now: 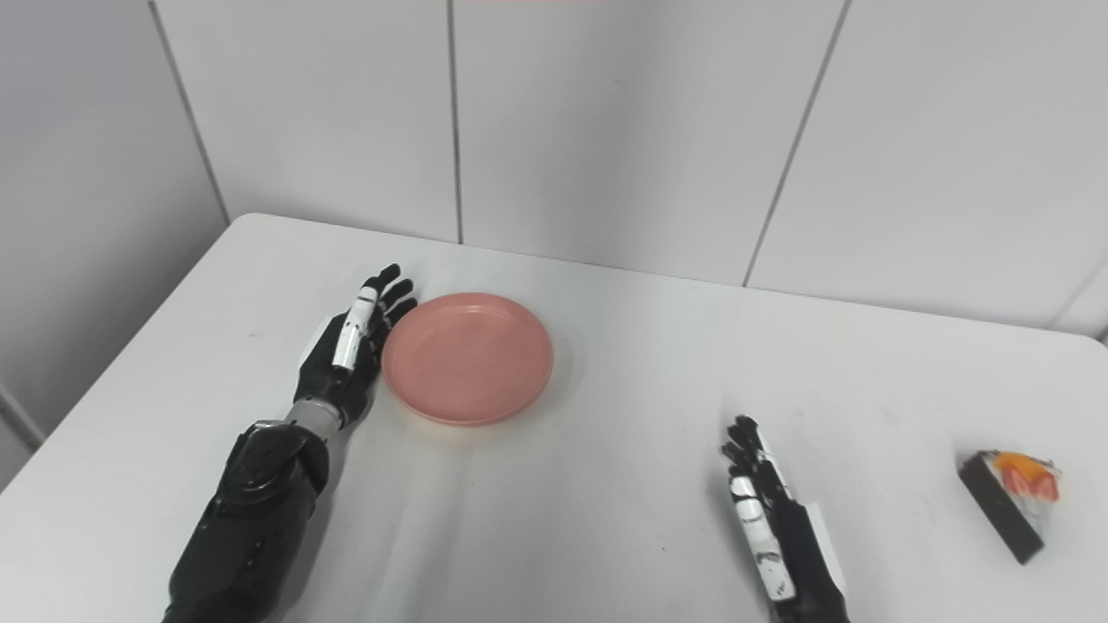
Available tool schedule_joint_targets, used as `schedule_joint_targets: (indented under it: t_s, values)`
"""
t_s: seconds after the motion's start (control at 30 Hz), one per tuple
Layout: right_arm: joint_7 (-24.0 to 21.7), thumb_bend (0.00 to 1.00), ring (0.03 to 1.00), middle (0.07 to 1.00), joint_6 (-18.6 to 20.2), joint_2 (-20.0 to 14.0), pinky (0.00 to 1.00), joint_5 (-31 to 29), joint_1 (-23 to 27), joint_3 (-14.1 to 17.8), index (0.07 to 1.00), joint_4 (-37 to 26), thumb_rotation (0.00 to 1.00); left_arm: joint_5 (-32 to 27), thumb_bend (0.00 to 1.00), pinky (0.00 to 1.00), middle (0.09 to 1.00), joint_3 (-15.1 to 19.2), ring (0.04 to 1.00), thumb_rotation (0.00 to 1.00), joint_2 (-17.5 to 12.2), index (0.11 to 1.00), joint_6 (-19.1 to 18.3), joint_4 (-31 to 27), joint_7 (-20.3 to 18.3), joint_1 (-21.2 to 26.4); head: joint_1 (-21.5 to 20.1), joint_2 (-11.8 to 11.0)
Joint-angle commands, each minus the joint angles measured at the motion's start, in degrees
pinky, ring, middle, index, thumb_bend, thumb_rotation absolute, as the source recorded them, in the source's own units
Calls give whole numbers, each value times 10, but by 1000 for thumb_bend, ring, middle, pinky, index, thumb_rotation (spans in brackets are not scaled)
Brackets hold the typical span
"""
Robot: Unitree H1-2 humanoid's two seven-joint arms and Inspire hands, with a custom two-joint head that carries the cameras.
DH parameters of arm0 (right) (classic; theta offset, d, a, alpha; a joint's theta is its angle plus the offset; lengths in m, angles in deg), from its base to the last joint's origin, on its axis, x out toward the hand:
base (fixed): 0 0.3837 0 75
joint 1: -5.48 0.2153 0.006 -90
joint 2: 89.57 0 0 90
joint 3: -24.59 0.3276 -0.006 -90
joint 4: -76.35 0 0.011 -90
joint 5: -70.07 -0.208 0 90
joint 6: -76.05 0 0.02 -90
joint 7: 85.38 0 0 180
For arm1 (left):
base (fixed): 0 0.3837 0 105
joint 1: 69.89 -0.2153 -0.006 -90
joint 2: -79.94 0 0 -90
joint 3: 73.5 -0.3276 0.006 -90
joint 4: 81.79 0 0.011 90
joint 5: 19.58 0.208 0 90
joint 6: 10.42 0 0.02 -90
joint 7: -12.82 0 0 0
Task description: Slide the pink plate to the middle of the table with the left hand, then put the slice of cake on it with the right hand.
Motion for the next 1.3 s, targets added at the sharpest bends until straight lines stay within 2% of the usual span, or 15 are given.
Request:
schedule_joint_targets:
  t_s: [0.0,0.13,0.33,0.37,0.53,0.67,1.03,1.27]
  values:
    - [-2,382,930,950,22,12,927,9,-11,-15,957,-6,1000,-9,384,924,938,-17,926,1000,17,923,-18,1,-33,-3,-13,4]
    - [4,385,929,950,28,19,928,19,-9,-21,957,-12,1000,-7,410,911,926,-24,913,1000,24,910,-14,3,-44,-11,-45,11]
    - [15,441,927,948,34,27,918,39,-6,-32,956,-14,1000,-8,416,911,924,-44,909,1000,36,912,-24,-33,-63,-43,-107,19]
    - [16,444,928,949,34,28,918,39,-5,-33,956,-13,1000,-5,411,906,915,-48,902,1000,37,904,-24,-37,-65,-48,-107,19]
    - [26,439,925,947,32,37,906,54,-3,-41,954,-9,1000,-3,405,911,911,-63,905,1000,37,895,-34,-57,-84,-73,-150,26]
    - [31,435,927,950,31,41,897,64,0,-47,954,-6,1000,0,418,916,935,-73,919,1000,34,926,-33,-65,-95,-87,-174,32]
    - [39,430,930,954,35,46,892,71,-1,-56,955,-15,1000,8,426,919,936,-89,923,1000,30,926,-47,-74,-103,-115,-190,45]
    - [41,436,929,954,43,45,893,72,0,-56,957,-21,1000,2,413,919,932,-83,922,1000,31,925,-49,-69,-106,-116,-195,47]
